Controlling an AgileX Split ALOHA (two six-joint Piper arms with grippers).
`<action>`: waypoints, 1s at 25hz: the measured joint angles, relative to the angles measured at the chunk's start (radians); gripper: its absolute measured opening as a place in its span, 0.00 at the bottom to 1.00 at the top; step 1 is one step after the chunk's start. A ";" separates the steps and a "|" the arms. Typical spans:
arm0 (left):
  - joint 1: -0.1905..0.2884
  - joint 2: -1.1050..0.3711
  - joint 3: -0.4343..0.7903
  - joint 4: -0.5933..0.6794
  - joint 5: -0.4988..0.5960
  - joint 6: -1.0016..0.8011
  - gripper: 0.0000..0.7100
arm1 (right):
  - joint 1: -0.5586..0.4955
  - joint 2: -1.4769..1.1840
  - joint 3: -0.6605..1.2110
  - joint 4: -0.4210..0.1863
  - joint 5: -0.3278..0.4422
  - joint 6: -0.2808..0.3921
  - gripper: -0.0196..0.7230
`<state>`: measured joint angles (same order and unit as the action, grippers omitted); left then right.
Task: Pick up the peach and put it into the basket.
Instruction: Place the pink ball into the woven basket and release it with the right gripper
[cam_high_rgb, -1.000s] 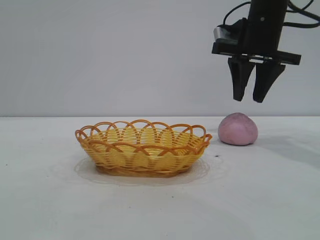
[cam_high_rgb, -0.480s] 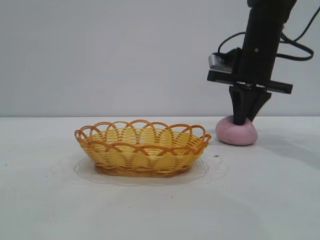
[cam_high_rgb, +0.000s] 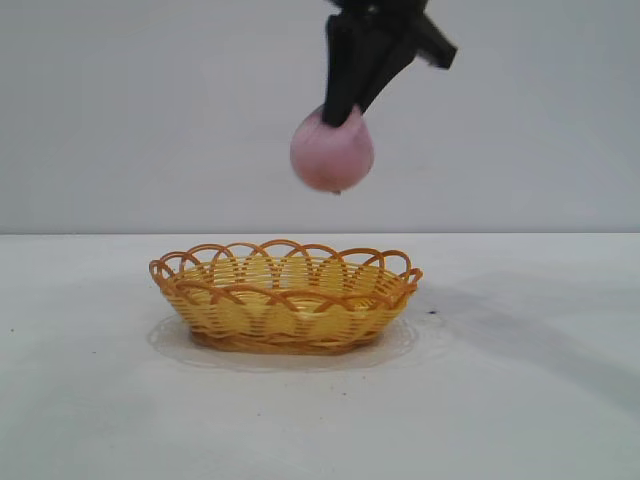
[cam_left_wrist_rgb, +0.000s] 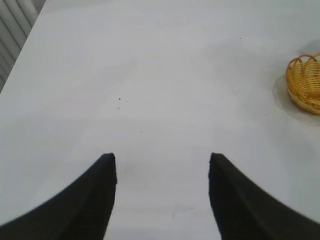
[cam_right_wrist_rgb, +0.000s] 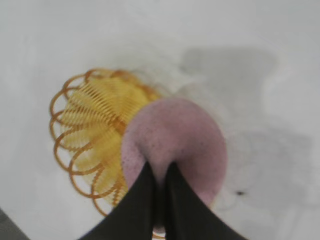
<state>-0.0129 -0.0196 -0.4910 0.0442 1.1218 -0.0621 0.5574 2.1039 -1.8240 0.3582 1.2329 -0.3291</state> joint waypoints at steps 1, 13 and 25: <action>0.000 0.000 0.000 0.000 0.000 0.000 0.50 | 0.017 0.015 0.002 -0.002 0.000 0.000 0.03; 0.000 0.000 0.000 0.000 0.000 0.000 0.50 | 0.057 0.136 0.008 -0.042 -0.006 0.006 0.03; 0.000 0.000 0.000 0.000 0.000 0.000 0.50 | 0.057 0.121 0.008 -0.040 -0.008 0.063 0.52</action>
<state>-0.0129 -0.0196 -0.4910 0.0442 1.1218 -0.0621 0.6141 2.2246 -1.8164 0.3180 1.2252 -0.2660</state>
